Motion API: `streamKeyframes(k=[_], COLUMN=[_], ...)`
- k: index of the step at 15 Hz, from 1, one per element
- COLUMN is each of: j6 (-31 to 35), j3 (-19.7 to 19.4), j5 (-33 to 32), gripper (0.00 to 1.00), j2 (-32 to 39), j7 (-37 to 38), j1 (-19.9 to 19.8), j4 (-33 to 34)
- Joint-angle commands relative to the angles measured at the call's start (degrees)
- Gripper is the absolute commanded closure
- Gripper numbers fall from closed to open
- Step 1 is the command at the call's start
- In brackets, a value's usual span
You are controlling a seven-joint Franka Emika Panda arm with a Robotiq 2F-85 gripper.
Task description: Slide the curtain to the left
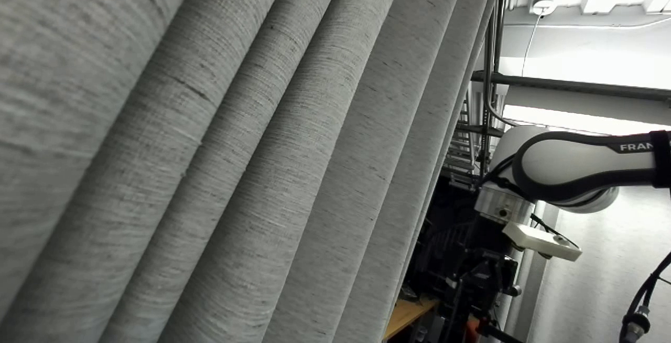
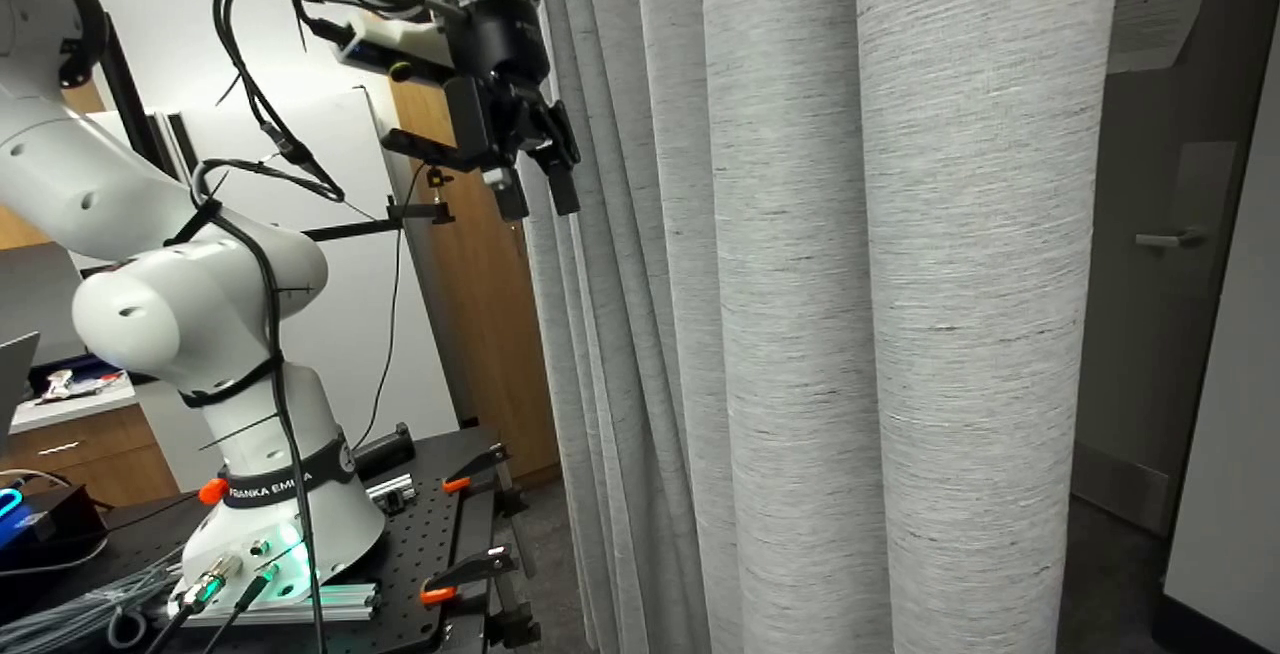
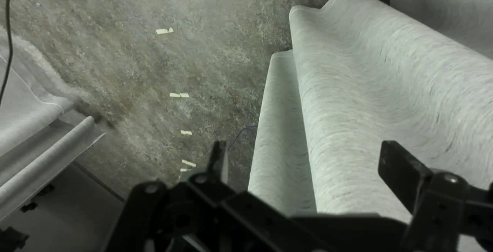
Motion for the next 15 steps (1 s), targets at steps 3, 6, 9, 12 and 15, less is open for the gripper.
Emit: streamKeyframes(k=[3,6,9,12,15], j6=[6.3,13.6,14.5,16.1,15.4], j3=[-0.2,-0.8,-0.8,-1.2,-1.5], j5=[-4.4,-5.6,-4.1,-4.1,-4.1], gripper=[0.0,0.0,0.0,0.0,0.0], j2=[-0.4,1.9,1.0,1.9,4.3], j7=[0.3,1.6,0.9,1.2,1.2], j1=[-2.0,-3.3,-3.5,-4.1,-4.3], j4=[6.2,9.7,9.1,10.5,12.6])
